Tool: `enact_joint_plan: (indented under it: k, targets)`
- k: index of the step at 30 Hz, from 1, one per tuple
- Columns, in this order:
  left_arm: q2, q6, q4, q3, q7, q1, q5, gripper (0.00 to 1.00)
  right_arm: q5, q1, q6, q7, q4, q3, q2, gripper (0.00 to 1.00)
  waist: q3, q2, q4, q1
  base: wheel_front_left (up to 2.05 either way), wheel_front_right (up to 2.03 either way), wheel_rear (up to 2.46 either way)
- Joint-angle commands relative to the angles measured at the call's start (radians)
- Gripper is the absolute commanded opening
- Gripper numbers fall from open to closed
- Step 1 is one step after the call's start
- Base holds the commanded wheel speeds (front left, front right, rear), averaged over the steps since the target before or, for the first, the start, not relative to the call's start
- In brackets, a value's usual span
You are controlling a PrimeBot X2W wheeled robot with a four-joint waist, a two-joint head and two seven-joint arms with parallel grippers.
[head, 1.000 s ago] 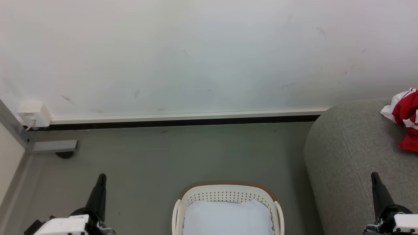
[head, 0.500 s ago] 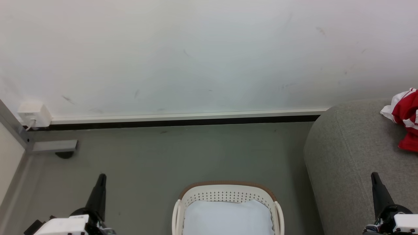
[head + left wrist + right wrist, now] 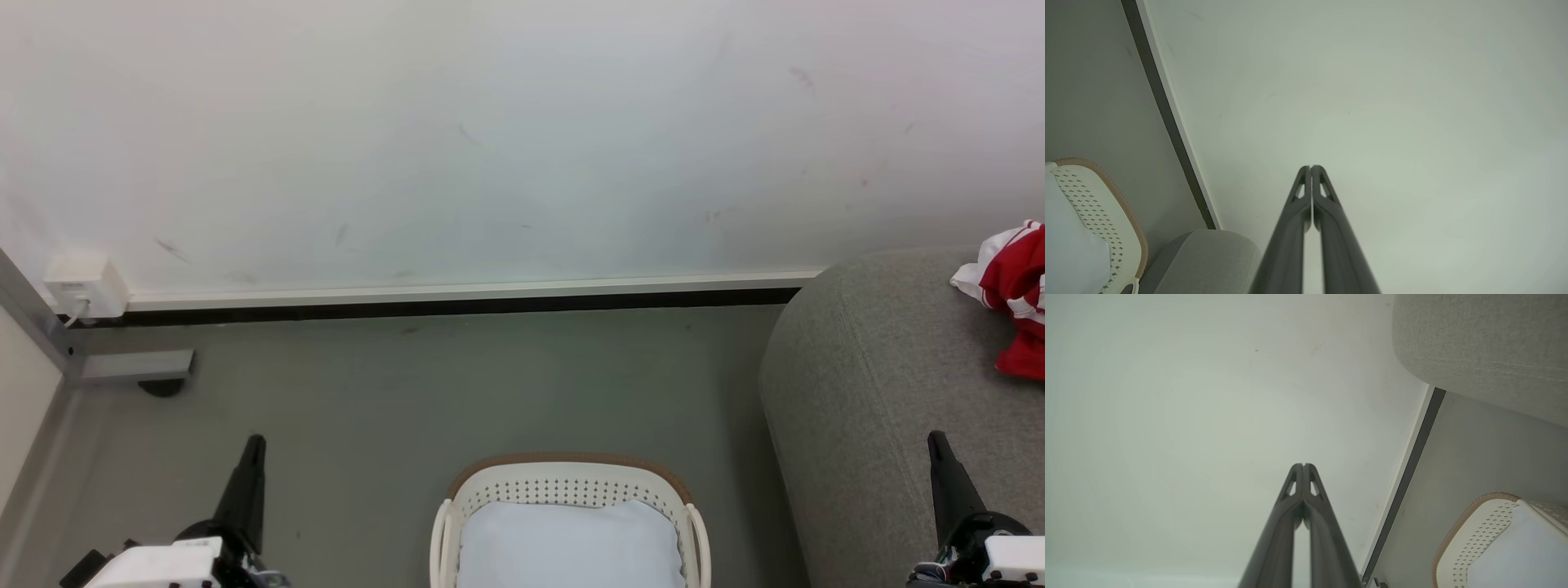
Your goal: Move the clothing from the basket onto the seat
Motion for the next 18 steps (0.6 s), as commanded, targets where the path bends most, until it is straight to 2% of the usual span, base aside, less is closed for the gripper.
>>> enact_joint_plan:
  k: [1, 18]
  targets:
    - [0.002, -0.005, -0.002, 0.002, 0.004, -0.006, -0.013, 0.0, 0.001, -0.006, -0.002, 0.003, -0.006, -0.003, -0.001, 0.0, 0.0, 0.0, 0.0, 0.0, 0.0, 0.0, 0.0]
    - [0.002, -0.005, -0.002, 0.002, 0.004, -0.006, -0.013, 0.0, 0.001, -0.006, -0.002, 0.003, -0.006, -0.003, -0.001, 0.0, 0.0, 0.0, 0.0, 0.0, 0.0, 0.0, 0.0]
